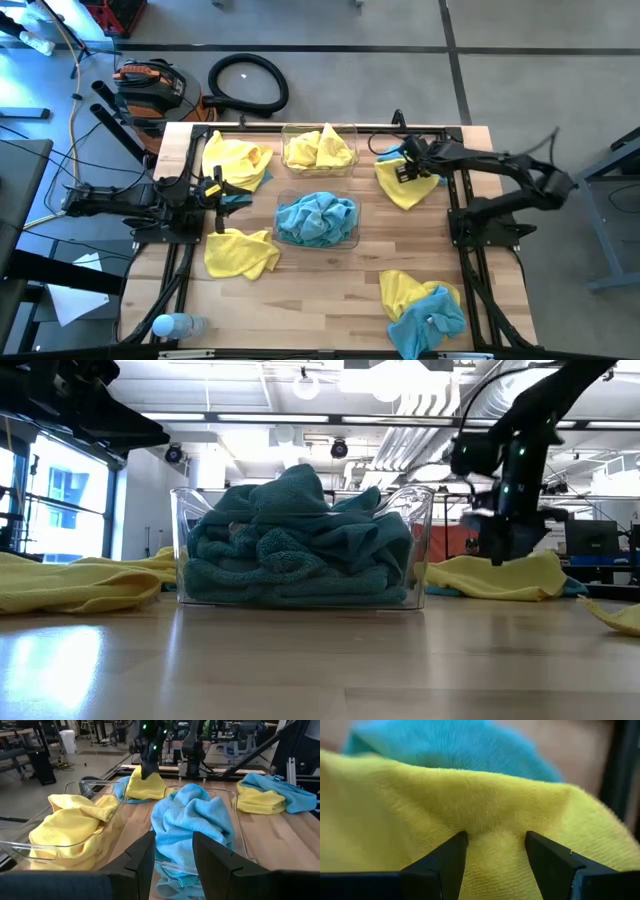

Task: Sort microfiber towel by color & place in baskets
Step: Put the yellow microfiber towel into the top transparent bin

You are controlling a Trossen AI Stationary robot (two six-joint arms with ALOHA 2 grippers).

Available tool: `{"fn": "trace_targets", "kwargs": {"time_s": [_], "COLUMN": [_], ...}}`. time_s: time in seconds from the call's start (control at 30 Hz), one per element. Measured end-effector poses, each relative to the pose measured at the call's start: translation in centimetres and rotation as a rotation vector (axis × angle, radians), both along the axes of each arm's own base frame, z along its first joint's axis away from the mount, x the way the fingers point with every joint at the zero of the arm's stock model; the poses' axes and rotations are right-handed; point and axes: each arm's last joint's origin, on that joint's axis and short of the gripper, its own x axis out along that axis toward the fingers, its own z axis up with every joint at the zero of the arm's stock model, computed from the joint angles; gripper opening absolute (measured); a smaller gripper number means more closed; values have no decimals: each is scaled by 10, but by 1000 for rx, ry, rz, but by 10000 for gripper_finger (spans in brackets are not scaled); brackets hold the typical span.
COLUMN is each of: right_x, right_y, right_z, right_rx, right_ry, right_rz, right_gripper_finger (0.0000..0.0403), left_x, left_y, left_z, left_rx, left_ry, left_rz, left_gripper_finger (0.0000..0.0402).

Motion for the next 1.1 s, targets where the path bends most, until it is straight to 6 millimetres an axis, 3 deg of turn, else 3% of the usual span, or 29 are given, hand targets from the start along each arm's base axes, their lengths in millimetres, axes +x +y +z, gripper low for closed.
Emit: {"fn": "trace_targets", "kwargs": {"time_s": [0.17,0.33,0.4,0.5,0.63,0.87,1.1], "right_x": [4,6,5,0,-11,-33,-42], "right_y": [-6,-7,-6,-2,7,31,47], "right_z": [-22,-27,-23,-10,16,64,91], "right_rx": [87,109,106,81,17,-169,-236], "right_ry": [69,67,55,18,-65,-294,-454], "right_rz": [-9,-4,5,-1,-5,1,42], "right_gripper_finger": [164,42,14,24,7,4,8], "left_x": [0,0,0,-1,-1,-1,-1], "left_y": [0,0,0,0,0,0,0], "left_z": [0,-2,-2,-3,-4,-4,-4], "left_rx": [-8,-30,-34,-55,-71,-77,-79], "left_ry": [0,10,15,25,32,31,30], "left_rz": [1,6,7,12,15,17,17], "left_gripper_finger": [122,122,122,122,122,122,122]}}
